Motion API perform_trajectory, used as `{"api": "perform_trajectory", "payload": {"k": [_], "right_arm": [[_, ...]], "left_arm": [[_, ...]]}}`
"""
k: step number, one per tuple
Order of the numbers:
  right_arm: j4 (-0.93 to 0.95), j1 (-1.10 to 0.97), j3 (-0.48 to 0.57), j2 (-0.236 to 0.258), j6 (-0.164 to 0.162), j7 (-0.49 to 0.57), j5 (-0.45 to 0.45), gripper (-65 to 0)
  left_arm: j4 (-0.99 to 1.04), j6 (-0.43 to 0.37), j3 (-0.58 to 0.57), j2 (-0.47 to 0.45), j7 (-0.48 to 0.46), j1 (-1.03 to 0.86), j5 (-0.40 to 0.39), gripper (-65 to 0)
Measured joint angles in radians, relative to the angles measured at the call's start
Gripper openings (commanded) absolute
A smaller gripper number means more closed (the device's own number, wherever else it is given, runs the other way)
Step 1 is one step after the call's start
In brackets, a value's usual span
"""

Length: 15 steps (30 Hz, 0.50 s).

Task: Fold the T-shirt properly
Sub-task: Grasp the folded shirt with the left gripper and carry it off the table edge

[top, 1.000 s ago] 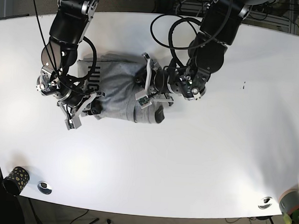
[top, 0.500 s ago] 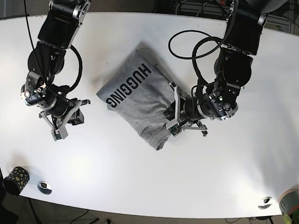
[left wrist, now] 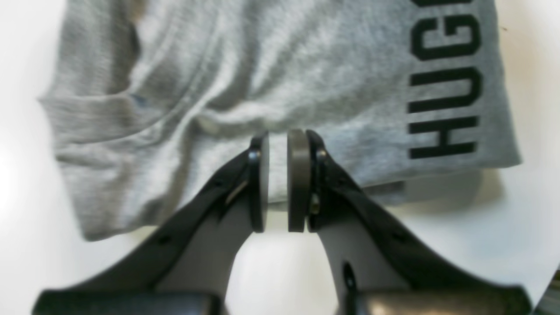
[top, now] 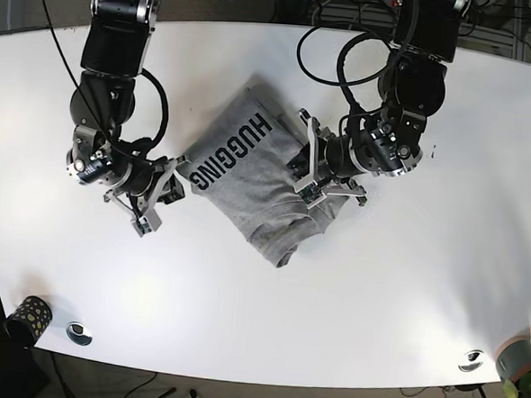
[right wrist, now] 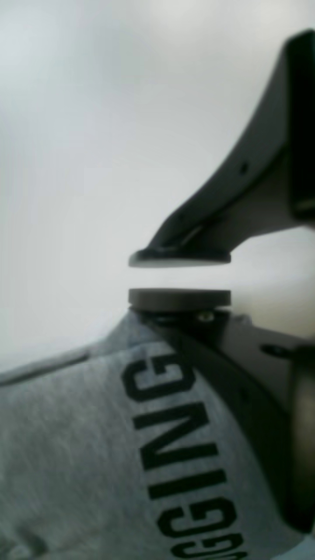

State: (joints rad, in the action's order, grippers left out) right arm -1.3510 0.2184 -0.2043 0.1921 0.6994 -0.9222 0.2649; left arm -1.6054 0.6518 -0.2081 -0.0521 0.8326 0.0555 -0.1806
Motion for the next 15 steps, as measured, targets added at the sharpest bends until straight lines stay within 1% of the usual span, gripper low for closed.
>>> {"api": "perform_trajectory", "payload": {"k": [2, 5, 6, 7, 8, 9, 12, 13, 15], "right_arm": [[-0.019, -0.027, -0.002, -0.011, -0.003, -0.001, -0.003, -56.9], [-0.068, -0.070, 0.003, -0.022, -0.003, -0.004, -0.007, -56.9], [-0.080, -0.081, 0.012, -0.025, -0.003, -0.003, -0.007, -56.9], [-0.101, -0.098, 0.033, -0.029, -0.013, 0.002, -0.011, -56.9], [-0.115, -0.109, 0.050, -0.034, -0.011, 0.000, -0.009, -56.9], [-0.128, -0.123, 0.065, -0.036, -0.011, 0.002, -0.010, -56.9], [-0.183, -0.184, 0.134, -0.053, -0.007, 0.000, -0.001, -56.9], [-0.197, -0.198, 0.154, -0.056, -0.007, -0.001, -0.004, -56.9], [-0.238, -0.231, 0.197, -0.077, -0.007, -0.006, -0.008, -56.9]], "left_arm": [[-0.029, -0.001, 0.036, 0.010, -0.003, -0.017, 0.002, -58.2], [-0.063, -0.001, 0.058, 0.009, -0.002, -0.027, 0.002, -58.1], [-0.071, -0.002, 0.059, 0.006, -0.001, -0.029, 0.002, -58.1], [-0.084, -0.004, 0.061, 0.004, 0.006, -0.028, 0.005, -58.1], [-0.090, -0.005, 0.061, 0.005, 0.007, -0.028, 0.006, -57.9], [-0.097, -0.019, 0.063, 0.007, 0.007, -0.028, 0.008, -56.4], [-0.108, -0.095, 0.061, 0.032, 0.005, -0.026, 0.003, -47.2], [-0.108, -0.117, 0.059, 0.035, 0.004, -0.026, 0.002, -43.1], [-0.109, -0.163, 0.058, 0.040, 0.005, -0.027, 0.002, -36.5]]}}
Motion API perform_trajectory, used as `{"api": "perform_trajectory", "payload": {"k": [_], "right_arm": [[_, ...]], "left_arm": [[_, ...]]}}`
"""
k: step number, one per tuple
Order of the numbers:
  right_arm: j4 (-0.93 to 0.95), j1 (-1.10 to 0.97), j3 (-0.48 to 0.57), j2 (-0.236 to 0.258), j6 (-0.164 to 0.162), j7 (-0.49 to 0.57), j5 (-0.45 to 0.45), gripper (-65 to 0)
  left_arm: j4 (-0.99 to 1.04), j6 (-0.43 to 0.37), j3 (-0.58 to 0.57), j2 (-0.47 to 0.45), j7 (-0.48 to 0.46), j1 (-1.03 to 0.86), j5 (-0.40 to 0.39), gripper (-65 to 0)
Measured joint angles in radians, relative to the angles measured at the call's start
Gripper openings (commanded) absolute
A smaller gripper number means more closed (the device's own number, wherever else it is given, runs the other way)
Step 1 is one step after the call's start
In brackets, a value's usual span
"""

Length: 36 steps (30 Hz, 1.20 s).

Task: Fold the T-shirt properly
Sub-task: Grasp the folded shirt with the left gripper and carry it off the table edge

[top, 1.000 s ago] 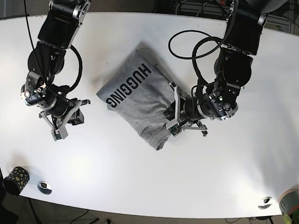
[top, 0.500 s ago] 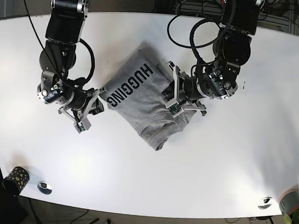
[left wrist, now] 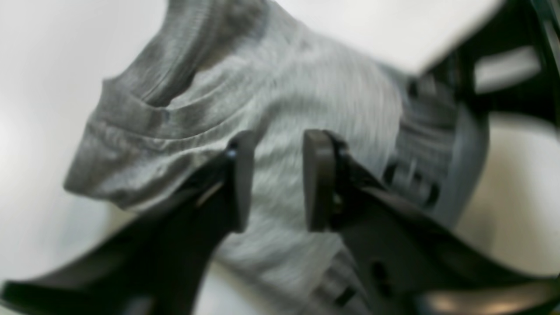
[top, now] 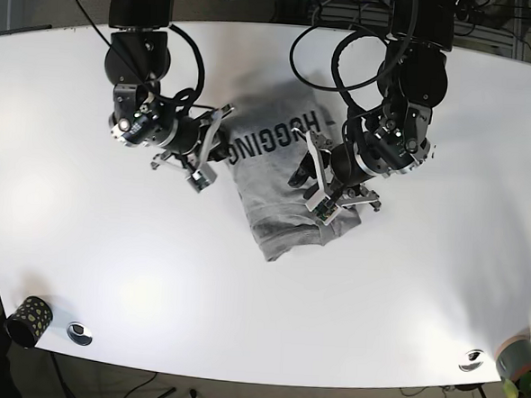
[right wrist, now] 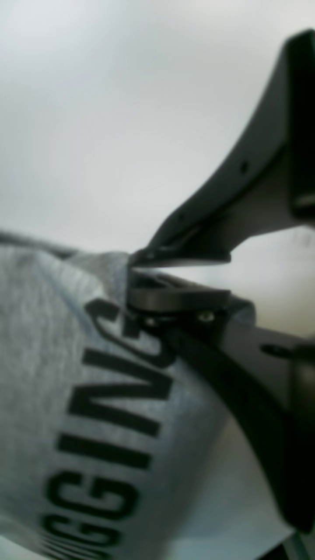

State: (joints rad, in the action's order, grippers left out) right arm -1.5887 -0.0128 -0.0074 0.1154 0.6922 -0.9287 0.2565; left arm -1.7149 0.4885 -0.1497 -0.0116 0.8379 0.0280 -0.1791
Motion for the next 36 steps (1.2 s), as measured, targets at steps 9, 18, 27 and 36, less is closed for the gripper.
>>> {"api": "perform_trajectory", "payload": {"k": [9, 18, 27, 36], "right_arm": [[-0.122, -0.023, 0.038, -0.070, 0.008, -0.079, 0.016, -56.9], [-0.125, 0.003, -0.143, -0.027, 0.000, -0.101, 0.002, -56.9], [-0.125, 0.005, -0.148, -0.003, 0.000, -0.097, 0.008, -56.9], [-0.125, 0.005, -0.148, -0.002, 0.000, -0.097, 0.009, -56.9]], "left_arm": [[-0.001, -0.168, 0.002, 0.014, -0.003, 0.013, 0.005, -27.4], [0.026, -0.270, -0.010, 0.034, -0.079, 0.041, -0.002, -26.3], [0.179, -0.367, -0.166, 0.031, -0.215, 0.029, 0.131, -20.1], [0.333, -0.337, -0.145, 0.007, -0.403, -0.016, 0.188, -20.3]]}}
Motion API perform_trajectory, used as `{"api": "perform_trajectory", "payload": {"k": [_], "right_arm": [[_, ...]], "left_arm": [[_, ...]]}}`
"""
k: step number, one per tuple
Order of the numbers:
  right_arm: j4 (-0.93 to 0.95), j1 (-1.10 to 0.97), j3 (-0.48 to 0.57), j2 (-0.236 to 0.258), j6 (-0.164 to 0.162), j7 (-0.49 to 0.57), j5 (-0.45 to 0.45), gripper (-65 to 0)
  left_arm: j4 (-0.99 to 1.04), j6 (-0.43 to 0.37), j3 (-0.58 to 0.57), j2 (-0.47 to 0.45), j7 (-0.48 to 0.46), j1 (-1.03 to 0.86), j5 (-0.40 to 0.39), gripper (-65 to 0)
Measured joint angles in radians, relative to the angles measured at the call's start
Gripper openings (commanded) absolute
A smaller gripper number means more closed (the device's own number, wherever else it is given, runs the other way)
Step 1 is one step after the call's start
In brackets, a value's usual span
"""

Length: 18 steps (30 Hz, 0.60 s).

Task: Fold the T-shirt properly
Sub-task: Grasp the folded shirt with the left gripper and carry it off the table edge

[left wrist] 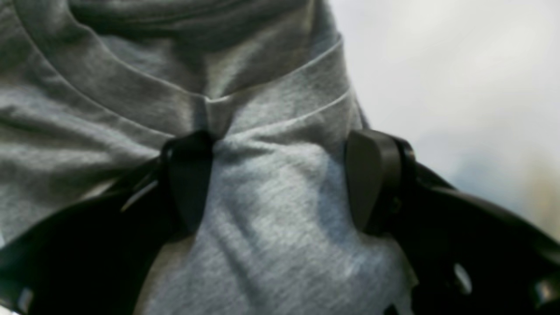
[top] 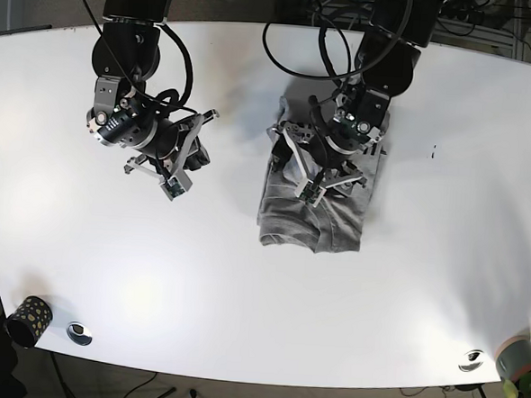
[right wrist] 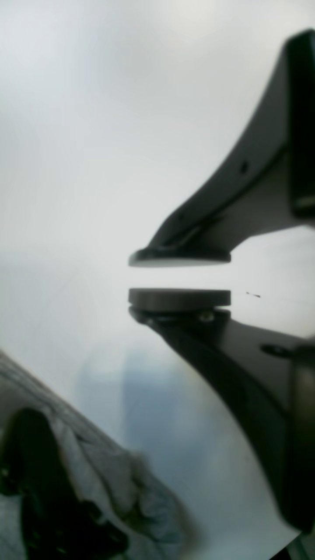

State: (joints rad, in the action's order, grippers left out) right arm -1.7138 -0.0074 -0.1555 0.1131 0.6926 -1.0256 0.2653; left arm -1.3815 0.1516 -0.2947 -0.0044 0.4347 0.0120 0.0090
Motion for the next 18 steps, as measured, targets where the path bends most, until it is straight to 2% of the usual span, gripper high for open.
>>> {"api": "perform_trajectory", "payload": {"k": [3, 10, 15, 18], "right_arm": [[0.000, 0.000, 0.000, 0.001, 0.000, 0.003, 0.000, -56.9], [0.000, 0.018, -0.001, 0.001, 0.000, 0.000, -0.001, -56.9], [0.000, 0.027, 0.001, 0.000, 0.000, 0.002, 0.001, -56.9], [-0.001, 0.028, 0.000, 0.001, 0.000, 0.000, 0.000, -56.9]], "left_arm": [[0.095, 0.015, 0.004, -0.039, -0.106, 0.013, -0.014, -20.3], [0.140, 0.038, 0.217, -0.132, -0.119, 0.023, -0.033, -20.3], [0.152, 0.212, 0.314, -0.269, -0.040, 0.031, -0.077, -20.3], [0.208, 0.306, 0.343, -0.338, -0.045, 0.058, -0.103, -20.3]]}}
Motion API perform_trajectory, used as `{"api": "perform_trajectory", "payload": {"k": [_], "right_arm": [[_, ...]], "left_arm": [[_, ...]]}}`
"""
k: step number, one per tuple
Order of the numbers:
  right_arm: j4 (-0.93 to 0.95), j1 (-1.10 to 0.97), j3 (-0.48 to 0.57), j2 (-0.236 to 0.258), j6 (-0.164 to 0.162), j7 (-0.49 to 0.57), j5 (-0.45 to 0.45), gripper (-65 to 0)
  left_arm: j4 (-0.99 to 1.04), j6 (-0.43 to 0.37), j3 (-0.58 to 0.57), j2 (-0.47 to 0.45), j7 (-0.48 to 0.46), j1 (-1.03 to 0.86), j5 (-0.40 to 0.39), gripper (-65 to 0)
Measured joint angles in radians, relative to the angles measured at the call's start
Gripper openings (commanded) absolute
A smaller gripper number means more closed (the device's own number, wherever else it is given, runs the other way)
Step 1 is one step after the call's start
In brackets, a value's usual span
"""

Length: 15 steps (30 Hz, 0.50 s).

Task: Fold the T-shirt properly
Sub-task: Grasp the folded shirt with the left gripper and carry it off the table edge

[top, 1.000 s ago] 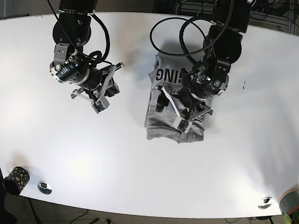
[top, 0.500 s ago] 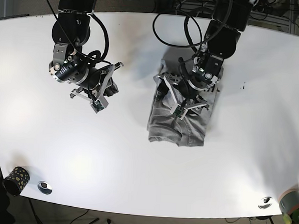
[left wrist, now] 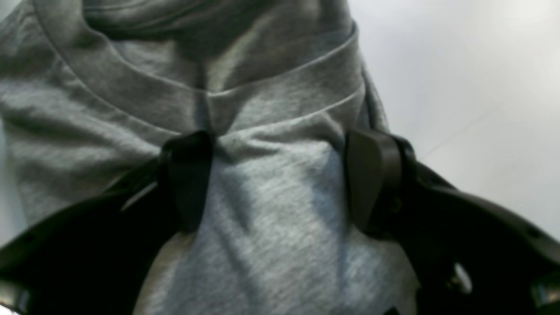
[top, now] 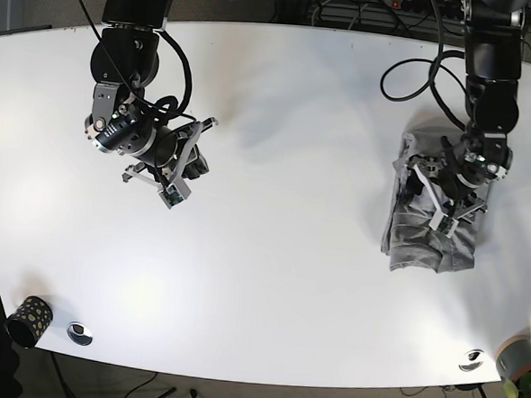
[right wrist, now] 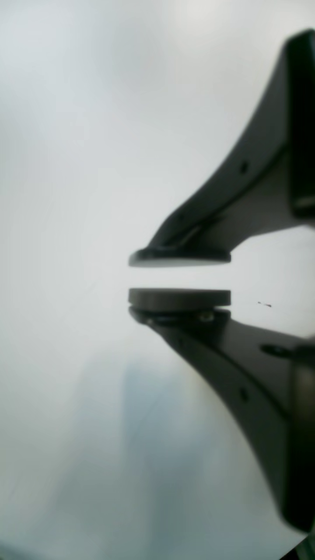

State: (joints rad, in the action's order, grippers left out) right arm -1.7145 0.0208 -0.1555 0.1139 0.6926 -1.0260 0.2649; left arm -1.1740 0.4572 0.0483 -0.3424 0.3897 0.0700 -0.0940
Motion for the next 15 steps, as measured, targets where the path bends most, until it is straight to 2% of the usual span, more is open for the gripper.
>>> {"api": "perform_trajectory", "payload": {"k": [6, 10, 15], "right_arm": [[-0.018, 0.002, -0.001, 0.000, 0.000, 0.002, -0.002, -56.9], [-0.019, 0.001, 0.000, 0.001, 0.000, 0.003, 0.001, -56.9], [-0.019, 0.000, 0.000, 0.006, 0.000, 0.000, -0.003, -56.9]], "left_arm": [[0.252, 0.078, 0.033, -0.148, -0.062, 0.108, -0.041, -20.3], [0.431, 0.133, 0.040, -0.269, -0.098, 0.154, -0.040, -20.4], [0.570, 0.174, 0.043, -0.361, -0.173, 0.164, -0.038, -20.4]]}}
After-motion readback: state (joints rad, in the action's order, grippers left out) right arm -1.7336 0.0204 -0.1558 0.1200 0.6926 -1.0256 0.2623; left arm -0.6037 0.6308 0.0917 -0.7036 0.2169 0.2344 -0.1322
